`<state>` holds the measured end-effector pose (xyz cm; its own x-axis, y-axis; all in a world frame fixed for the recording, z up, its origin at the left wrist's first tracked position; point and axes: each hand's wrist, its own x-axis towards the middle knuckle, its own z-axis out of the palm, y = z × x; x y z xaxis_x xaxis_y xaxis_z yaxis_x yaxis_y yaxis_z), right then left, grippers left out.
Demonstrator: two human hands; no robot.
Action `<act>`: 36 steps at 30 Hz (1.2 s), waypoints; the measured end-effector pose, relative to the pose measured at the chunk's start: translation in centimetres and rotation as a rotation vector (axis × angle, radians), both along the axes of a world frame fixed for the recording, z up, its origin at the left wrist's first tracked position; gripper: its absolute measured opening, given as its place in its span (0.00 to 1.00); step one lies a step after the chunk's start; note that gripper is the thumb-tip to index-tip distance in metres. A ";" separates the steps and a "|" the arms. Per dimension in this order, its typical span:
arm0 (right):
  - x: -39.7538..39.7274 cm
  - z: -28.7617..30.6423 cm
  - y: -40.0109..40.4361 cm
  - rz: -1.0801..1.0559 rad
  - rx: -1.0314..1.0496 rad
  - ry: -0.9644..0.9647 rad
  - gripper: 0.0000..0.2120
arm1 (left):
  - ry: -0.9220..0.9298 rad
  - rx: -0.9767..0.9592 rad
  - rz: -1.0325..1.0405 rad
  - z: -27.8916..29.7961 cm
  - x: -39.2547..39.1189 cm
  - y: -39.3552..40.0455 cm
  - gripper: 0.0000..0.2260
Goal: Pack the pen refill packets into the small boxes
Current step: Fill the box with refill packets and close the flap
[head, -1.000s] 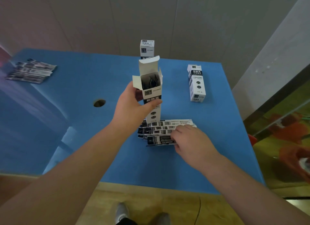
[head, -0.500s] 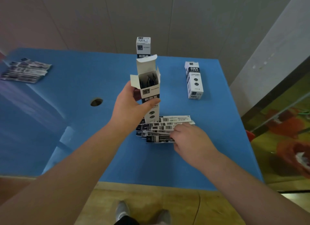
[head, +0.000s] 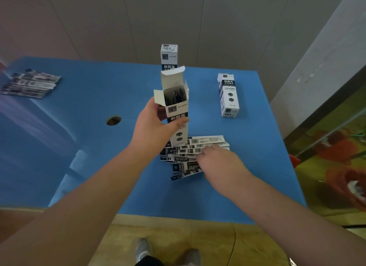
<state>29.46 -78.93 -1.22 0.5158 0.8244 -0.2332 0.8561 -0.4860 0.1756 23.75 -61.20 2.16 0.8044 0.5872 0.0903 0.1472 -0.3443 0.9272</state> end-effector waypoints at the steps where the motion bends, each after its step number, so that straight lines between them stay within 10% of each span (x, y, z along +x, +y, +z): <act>1: -0.2 0.2 0.2 0.014 -0.034 -0.006 0.17 | -0.001 -0.002 0.001 0.0 0.0 0.0 0.19; 20: 0.6 4.3 -0.3 0.002 0.148 0.086 0.04 | -0.005 -0.008 0.017 -0.1 -0.2 0.2 0.19; 36: 4.2 5.7 -2.5 -0.610 0.718 1.046 0.05 | 0.003 0.006 0.019 0.0 0.3 -0.4 0.18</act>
<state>33.62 -81.47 4.48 0.6827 0.6383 -0.3557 0.0591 -0.5334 -0.8438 24.09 -61.57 2.13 0.7936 0.6016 0.0915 0.1562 -0.3468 0.9249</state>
